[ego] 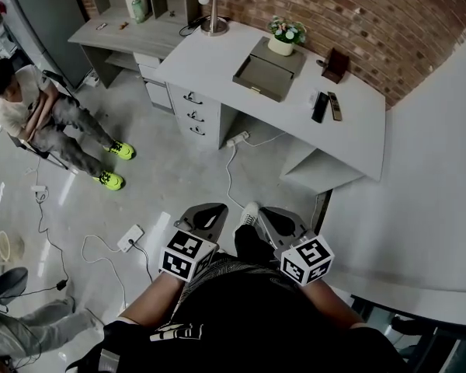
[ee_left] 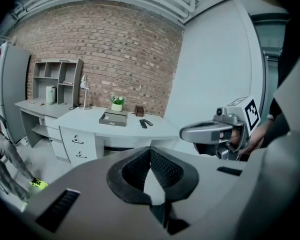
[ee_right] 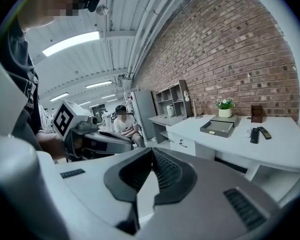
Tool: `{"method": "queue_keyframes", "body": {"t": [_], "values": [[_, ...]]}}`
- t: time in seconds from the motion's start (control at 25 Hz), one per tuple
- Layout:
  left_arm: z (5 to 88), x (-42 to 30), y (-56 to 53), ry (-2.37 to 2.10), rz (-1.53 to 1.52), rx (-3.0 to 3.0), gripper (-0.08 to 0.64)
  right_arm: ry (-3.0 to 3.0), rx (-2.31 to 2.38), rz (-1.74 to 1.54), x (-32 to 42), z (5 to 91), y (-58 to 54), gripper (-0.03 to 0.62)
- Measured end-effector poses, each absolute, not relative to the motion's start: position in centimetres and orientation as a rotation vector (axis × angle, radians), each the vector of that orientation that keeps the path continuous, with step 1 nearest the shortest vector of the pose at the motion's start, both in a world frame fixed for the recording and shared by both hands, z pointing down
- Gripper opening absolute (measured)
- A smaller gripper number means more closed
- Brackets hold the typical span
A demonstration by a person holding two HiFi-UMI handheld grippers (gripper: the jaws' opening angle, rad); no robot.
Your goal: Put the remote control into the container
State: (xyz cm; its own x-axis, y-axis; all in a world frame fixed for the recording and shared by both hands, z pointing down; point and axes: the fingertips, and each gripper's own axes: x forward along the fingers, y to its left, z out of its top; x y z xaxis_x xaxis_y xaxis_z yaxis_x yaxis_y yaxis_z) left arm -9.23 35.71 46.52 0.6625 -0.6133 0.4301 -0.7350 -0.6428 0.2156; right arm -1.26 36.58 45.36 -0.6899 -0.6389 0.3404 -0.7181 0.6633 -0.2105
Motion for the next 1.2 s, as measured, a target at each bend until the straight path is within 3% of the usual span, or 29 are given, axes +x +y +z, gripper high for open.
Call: {"method": "queue_keyframes", "body": {"t": [0.44,1.2], "values": [[47.4,-10.7,31.0,-1.134,0.473,2.456,0.005,-2.698,1.066,0.542,-2.1,46.1,30.2,0.009],[45.5,-4.5,12.1,-1.077,0.586,2.489,0.005,-2.699,1.239,0.657,5.6,45.2,11.2,0.009]]}}
